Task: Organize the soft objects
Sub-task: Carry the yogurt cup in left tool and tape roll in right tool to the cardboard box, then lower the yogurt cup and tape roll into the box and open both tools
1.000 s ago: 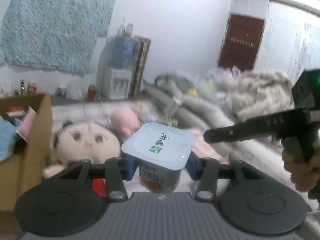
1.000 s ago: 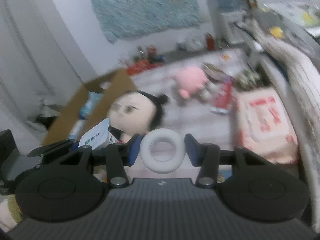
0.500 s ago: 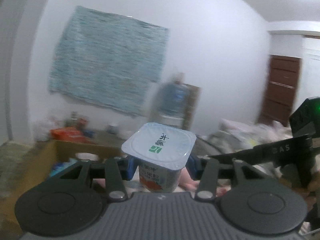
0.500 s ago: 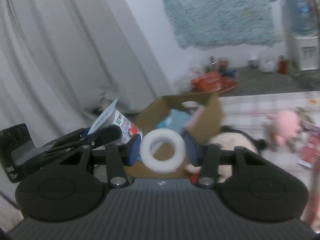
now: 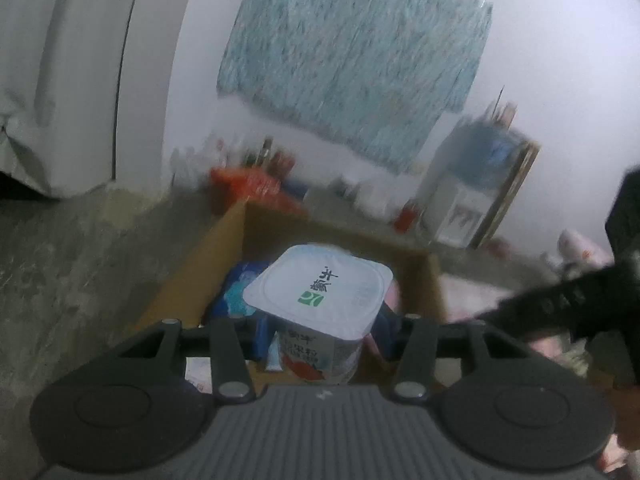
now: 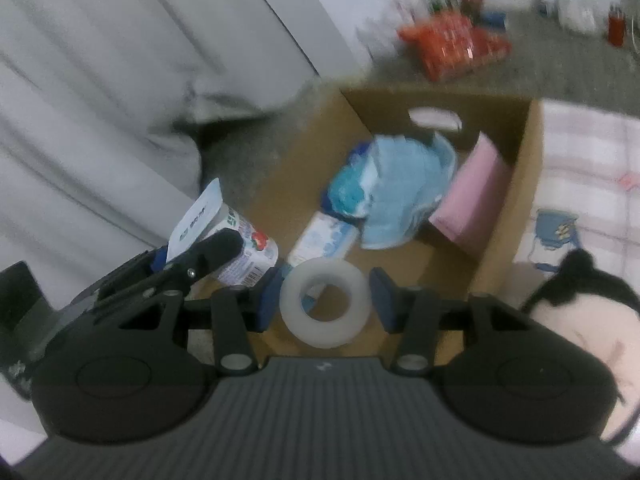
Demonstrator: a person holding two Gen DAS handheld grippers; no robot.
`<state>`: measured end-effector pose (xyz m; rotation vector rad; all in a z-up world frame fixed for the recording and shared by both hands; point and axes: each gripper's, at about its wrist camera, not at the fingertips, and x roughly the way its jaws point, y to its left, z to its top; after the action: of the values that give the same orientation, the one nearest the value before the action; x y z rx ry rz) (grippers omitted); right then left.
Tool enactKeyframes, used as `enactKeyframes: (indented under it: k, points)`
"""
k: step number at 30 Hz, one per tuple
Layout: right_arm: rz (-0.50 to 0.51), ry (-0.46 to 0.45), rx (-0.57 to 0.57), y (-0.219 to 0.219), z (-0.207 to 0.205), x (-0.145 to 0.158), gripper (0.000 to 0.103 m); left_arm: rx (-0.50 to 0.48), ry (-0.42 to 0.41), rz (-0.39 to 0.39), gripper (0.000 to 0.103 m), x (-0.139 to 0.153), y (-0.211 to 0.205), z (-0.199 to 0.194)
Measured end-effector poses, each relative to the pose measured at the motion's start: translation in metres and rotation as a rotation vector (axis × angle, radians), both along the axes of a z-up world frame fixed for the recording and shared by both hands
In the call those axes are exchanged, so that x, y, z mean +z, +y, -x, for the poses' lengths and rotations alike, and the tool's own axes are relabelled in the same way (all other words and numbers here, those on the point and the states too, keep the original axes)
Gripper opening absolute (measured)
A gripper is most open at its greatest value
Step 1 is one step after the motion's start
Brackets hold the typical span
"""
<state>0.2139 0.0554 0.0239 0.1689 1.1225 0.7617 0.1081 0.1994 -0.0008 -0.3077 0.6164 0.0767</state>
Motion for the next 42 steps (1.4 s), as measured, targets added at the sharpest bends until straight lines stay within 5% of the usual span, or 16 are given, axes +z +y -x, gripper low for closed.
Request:
enactKeyframes:
  k: [13,27,42]
  points:
    - [0.175,0.136,-0.044,0.049,-0.086,-0.09,0.047,0.024,0.345,0.083,0.05,-0.09,0.024,-0.079]
    - [0.184,0.194,-0.046,0.058,-0.106,-0.116,0.047,0.017,0.415,0.02,0.051,-0.106,0.017,-0.094]
    - [0.233,0.281,-0.106,0.07,-0.106,-0.14,0.053,-0.058,0.539,0.01,0.073,-0.109,0.014,-0.079]
